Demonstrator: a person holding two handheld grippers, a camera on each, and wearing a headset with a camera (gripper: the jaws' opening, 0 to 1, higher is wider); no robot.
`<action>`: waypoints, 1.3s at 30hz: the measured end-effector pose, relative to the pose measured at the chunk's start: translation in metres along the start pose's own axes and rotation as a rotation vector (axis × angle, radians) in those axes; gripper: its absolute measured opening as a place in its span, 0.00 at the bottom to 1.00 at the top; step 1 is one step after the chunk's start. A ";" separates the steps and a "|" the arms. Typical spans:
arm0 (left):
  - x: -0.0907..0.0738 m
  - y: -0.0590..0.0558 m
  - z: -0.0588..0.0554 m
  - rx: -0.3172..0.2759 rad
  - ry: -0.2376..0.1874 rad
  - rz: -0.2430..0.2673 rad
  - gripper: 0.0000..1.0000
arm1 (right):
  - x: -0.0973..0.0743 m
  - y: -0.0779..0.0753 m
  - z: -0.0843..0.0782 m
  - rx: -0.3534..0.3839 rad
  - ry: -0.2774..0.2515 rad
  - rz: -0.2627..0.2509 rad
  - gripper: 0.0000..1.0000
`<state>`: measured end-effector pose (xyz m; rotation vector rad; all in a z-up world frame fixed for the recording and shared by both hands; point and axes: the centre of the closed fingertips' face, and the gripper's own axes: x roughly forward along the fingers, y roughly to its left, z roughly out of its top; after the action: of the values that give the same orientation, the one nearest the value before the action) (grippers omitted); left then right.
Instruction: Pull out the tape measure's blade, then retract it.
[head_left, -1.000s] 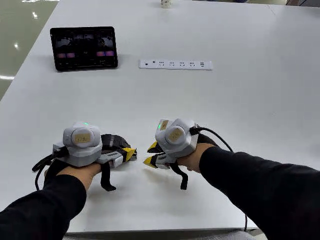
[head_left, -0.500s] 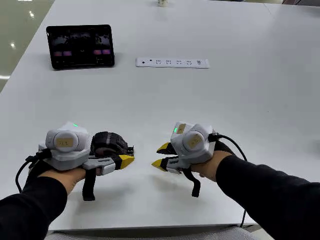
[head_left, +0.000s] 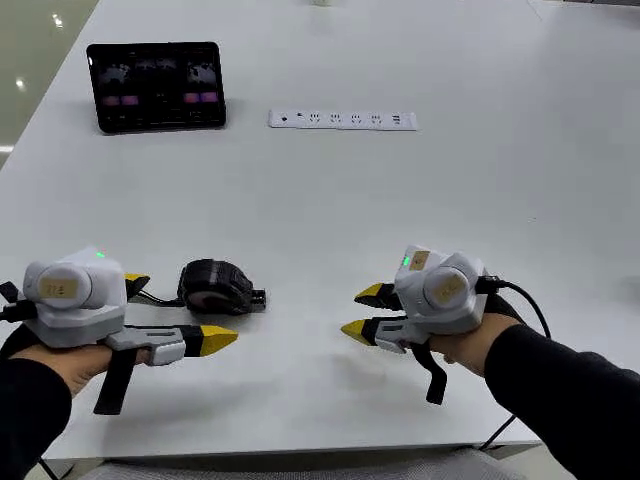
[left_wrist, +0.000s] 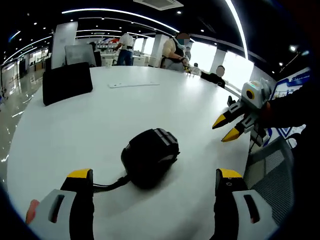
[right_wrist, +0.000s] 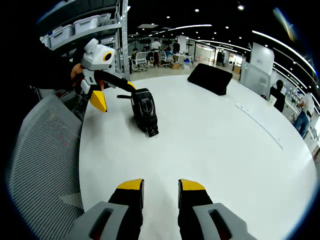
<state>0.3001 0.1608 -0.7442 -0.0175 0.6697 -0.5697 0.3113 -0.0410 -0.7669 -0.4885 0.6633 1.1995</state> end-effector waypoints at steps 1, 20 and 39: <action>-0.002 0.002 0.000 0.021 -0.001 0.003 0.99 | -0.001 0.000 -0.001 0.000 0.002 -0.002 0.25; -0.041 0.020 -0.028 0.050 0.064 -0.020 0.99 | -0.057 -0.020 -0.045 0.080 -0.002 -0.070 0.41; -0.050 0.018 -0.020 0.081 0.079 -0.063 0.99 | -0.099 -0.037 -0.078 0.195 0.001 -0.149 0.68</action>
<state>0.2651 0.2052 -0.7347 0.0605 0.7246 -0.6605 0.3089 -0.1720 -0.7534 -0.3682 0.7245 0.9835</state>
